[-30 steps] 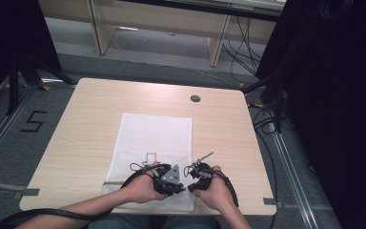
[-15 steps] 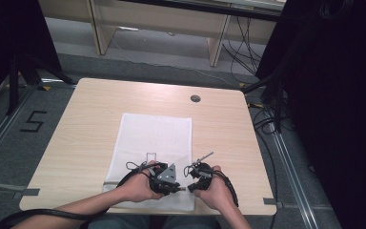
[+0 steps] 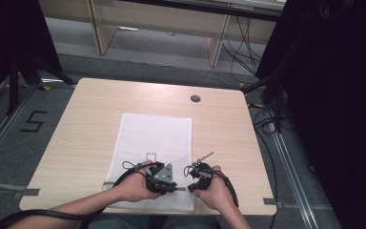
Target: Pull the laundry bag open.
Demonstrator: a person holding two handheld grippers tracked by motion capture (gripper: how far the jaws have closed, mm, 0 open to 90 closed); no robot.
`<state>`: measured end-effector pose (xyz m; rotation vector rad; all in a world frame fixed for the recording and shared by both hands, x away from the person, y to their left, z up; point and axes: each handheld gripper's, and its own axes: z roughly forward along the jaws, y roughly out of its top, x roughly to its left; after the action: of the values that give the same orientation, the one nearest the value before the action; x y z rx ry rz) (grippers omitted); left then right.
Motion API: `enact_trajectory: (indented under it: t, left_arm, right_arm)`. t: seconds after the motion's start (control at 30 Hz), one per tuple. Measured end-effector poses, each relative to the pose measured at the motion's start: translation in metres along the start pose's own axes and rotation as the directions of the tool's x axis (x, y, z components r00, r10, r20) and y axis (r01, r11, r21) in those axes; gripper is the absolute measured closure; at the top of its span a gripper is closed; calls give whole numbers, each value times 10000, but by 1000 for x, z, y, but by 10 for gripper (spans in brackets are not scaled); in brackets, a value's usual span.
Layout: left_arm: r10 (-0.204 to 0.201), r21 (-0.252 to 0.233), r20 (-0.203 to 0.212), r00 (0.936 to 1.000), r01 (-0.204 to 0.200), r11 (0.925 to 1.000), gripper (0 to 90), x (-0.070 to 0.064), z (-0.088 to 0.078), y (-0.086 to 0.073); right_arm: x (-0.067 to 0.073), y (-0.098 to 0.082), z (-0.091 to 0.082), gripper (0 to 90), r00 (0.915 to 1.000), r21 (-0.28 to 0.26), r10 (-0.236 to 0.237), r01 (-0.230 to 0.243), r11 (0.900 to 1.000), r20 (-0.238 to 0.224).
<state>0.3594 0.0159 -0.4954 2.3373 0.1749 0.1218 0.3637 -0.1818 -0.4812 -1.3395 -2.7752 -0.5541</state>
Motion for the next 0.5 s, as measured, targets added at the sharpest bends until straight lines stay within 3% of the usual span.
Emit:
enact_trajectory:
  t: [0.17, 0.5]
  left_arm:
    - [-165, 47, 24, 9999, 165, 9999, 817, 0, -1, -2]
    - [32, 120, -41, 10000, -31, 9999, 817, 1, -4, -3]
  right_arm:
    - [0, 0, -1, 900, 9999, 3, 78, -78, 10000, -77]
    - [1, 1, 0, 900, 9999, -76, -158, 158, 9998, 1]
